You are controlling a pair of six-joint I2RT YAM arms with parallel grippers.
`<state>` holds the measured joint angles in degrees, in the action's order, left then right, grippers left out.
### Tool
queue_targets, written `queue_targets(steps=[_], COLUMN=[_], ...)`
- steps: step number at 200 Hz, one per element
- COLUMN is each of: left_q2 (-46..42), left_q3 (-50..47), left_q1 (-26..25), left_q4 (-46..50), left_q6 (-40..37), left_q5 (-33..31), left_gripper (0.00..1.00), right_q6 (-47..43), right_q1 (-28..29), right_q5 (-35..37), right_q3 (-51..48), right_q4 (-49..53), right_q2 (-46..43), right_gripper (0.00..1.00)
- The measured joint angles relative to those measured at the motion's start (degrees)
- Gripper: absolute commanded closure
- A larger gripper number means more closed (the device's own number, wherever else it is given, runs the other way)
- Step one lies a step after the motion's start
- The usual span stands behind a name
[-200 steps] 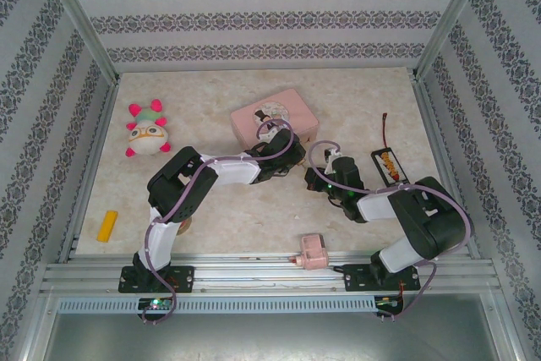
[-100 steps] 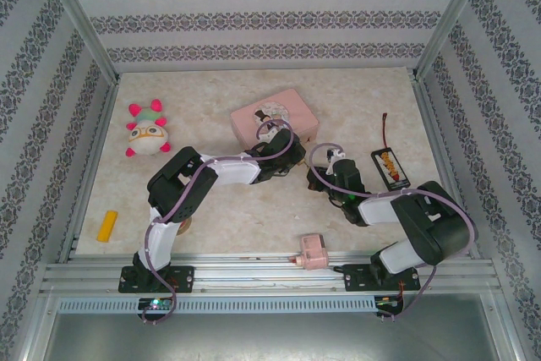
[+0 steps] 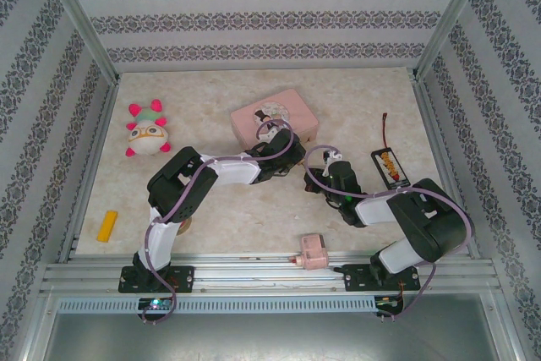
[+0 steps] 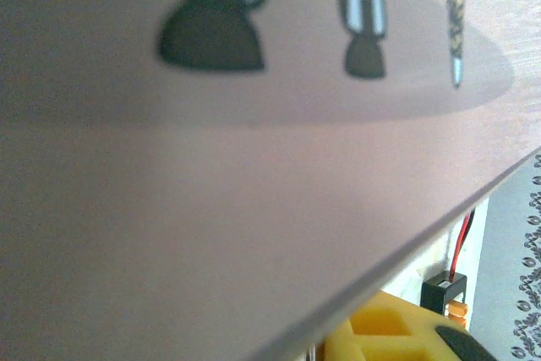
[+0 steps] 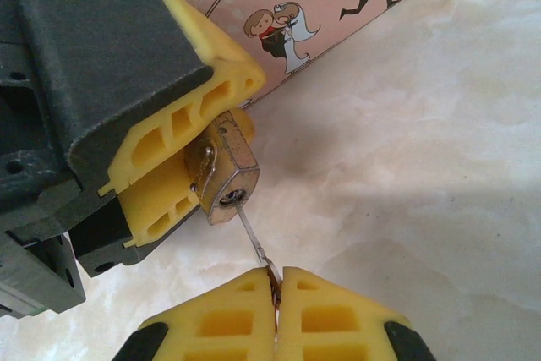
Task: Unlock the padlock with the key
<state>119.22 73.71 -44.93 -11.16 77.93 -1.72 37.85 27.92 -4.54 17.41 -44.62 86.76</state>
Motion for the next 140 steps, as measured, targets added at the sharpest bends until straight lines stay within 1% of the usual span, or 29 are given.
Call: queue_targets(steps=[108,140], left_q2=[0.0,0.0], left_q3=[0.0,-0.3], left_q1=[0.0,0.0], left_q4=[-0.5,-1.0], left_q6=[0.6,0.6], left_q5=[0.0,0.0], left_gripper=[0.93,0.93], right_q6=[1.2,3.1], right_q1=[0.0,-0.6], right_q5=[0.8,0.0], right_q3=[0.0,0.0], right_q4=[0.2,0.2], right_q2=[-0.8,-0.8], right_gripper=[1.0,1.0])
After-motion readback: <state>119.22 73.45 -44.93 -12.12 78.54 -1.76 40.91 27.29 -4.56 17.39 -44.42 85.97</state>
